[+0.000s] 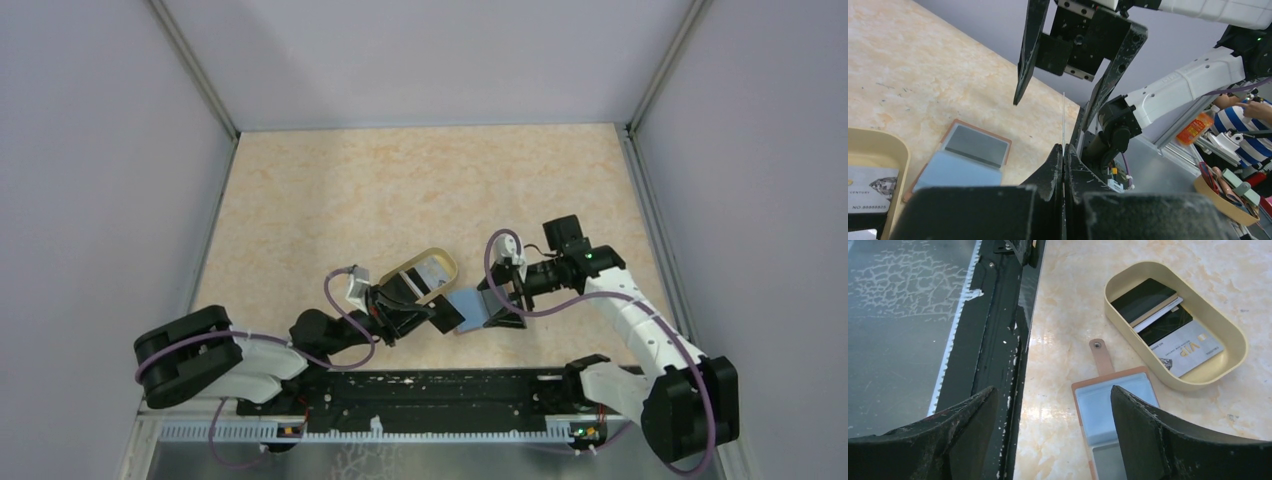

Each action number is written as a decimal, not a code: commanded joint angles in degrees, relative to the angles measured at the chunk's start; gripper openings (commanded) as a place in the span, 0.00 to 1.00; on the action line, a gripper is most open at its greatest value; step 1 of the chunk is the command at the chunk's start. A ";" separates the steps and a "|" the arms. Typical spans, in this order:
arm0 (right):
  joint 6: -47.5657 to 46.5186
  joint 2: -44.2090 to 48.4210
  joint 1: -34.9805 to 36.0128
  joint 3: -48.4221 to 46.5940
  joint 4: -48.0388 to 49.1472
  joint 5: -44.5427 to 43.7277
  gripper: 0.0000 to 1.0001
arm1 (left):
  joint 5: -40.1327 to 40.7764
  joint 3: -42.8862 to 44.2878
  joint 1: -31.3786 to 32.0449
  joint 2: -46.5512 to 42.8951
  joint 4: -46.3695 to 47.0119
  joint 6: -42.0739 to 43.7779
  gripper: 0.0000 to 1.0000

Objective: Put the credit cards into the card holder
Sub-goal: Pick up the credit card from the storage box, then insert the credit card into the card holder.

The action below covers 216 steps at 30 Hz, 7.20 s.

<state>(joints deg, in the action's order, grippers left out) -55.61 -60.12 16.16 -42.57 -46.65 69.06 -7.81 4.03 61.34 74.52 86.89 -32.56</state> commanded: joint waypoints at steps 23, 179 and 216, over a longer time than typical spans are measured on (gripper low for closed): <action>28.31 -1.31 4.48 3.76 22.41 7.07 0.63 | -1.64 10.04 -0.13 10.17 15.84 1.35 0.00; 19.17 -25.98 -0.07 -11.15 3.80 -43.58 0.59 | -23.59 31.45 -11.62 22.97 -46.05 -15.24 0.00; 21.98 -34.89 -3.24 -11.48 3.83 -45.40 0.43 | -25.50 43.81 -16.60 29.96 -68.94 -13.93 0.00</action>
<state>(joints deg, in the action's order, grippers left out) -33.78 -93.25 13.06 -53.25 -43.88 25.91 -33.32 47.66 45.47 105.12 20.01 -47.77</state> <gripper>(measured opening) 0.434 0.006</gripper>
